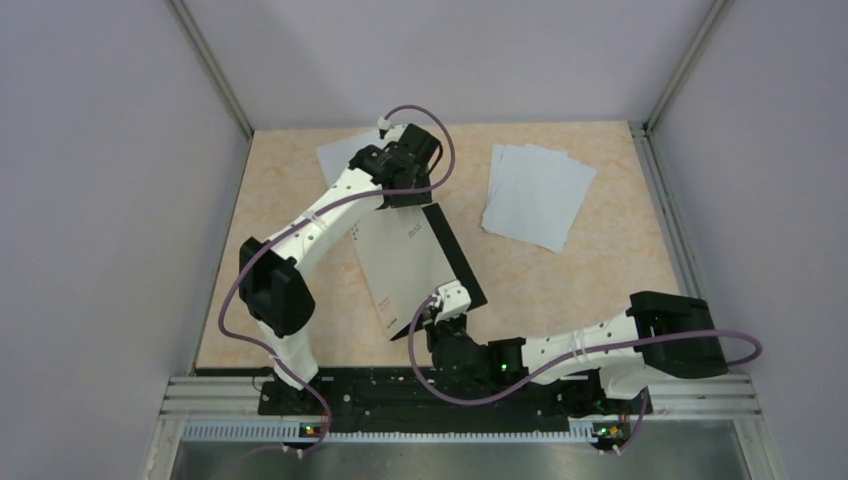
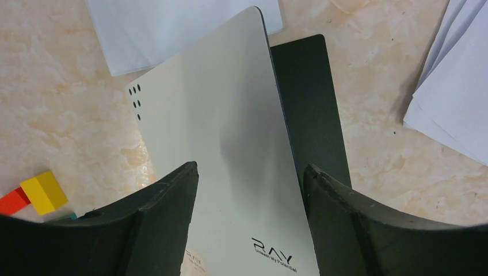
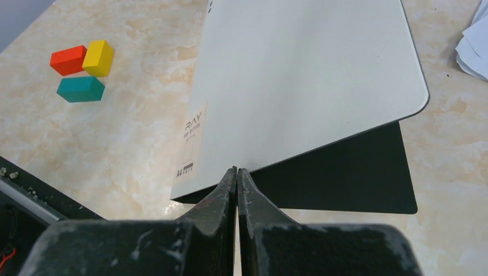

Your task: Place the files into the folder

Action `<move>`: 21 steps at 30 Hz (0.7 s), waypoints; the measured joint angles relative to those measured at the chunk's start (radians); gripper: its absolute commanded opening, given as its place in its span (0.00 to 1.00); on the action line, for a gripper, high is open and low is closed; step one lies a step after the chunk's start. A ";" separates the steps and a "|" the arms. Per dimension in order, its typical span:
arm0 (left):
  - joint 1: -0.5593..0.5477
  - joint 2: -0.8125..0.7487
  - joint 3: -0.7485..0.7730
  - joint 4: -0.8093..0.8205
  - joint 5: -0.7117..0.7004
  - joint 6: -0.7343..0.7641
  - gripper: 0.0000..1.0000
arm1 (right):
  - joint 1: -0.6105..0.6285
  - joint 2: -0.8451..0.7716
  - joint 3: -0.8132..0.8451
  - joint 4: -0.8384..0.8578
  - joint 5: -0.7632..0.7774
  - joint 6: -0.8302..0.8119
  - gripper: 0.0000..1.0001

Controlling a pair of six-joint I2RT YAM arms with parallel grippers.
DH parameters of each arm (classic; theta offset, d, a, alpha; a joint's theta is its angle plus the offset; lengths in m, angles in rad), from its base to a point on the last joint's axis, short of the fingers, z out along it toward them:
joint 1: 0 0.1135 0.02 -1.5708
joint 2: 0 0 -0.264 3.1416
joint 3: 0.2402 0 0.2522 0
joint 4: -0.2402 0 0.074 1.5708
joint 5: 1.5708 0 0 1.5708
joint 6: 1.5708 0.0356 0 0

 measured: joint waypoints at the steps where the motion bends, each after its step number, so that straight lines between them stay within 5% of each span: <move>1: 0.000 0.000 0.000 -0.002 0.000 0.000 0.74 | 0.002 0.000 0.002 -0.003 0.003 -0.002 0.00; 11: 0.000 0.010 0.005 -0.011 0.003 0.000 0.81 | 0.020 0.014 0.048 -0.016 0.025 -0.025 0.00; 21: -0.001 0.058 0.025 -0.021 0.007 0.004 0.51 | 0.020 0.021 0.048 -0.017 0.030 -0.025 0.00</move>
